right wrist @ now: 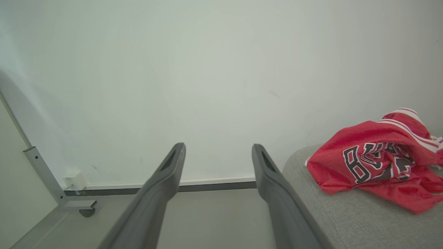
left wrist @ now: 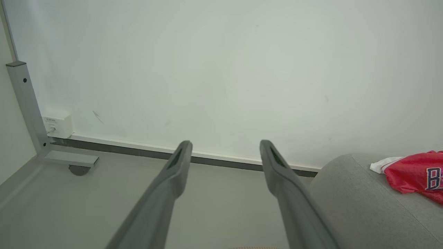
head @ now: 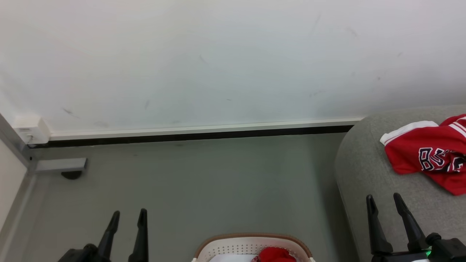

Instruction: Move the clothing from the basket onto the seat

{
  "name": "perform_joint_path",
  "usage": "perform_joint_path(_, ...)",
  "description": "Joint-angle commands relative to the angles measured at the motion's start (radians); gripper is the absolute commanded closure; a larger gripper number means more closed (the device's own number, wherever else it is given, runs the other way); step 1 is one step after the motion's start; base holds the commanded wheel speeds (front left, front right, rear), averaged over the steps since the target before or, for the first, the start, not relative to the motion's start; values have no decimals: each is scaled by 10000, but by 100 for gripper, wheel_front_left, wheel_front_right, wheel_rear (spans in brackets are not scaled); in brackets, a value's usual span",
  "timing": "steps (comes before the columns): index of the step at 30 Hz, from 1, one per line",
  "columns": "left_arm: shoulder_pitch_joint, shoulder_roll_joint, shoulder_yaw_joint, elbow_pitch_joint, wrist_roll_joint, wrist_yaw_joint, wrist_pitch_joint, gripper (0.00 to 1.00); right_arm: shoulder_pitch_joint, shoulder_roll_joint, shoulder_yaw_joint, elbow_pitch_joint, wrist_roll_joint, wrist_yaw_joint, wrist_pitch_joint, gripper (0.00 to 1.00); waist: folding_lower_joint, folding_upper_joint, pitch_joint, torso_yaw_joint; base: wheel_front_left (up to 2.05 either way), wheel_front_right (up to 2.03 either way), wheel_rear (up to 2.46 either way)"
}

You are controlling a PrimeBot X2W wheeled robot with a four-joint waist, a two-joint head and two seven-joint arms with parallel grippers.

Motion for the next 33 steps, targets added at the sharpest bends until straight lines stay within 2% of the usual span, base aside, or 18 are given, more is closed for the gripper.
perform_joint_path(1, -111, -19, -7, 12, 32, -41, -4, 0, -146, -2, -41, -47, 43, -22, -35, 0, 0, -1, 58, -84, 0, 0, 0)
perform_joint_path(8, -454, 3, -276, 56, 68, -101, -4, 0, -431, -66, -216, -283, -34, -22, -27, 0, 0, -1, 638, -706, 0, 0, 0)
perform_joint_path(18, -1182, 399, -871, 137, -28, -129, -5, 0, -818, 39, -447, -676, -152, -22, -26, 0, 0, -1, 1725, -1891, 0, 0, 0)
perform_joint_path(27, -2057, 1129, -2090, 622, -349, -112, 32, 0, -1254, 76, -709, -1063, -2, -22, -28, 0, 0, -1, 2791, -2647, 0, 0, 0)
perform_joint_path(33, -2837, 1559, -3287, 1102, -749, -115, 651, 0, -1620, 80, -867, -1303, 167, -22, -27, 0, 0, -1, 3644, -2916, 0, 0, 0)
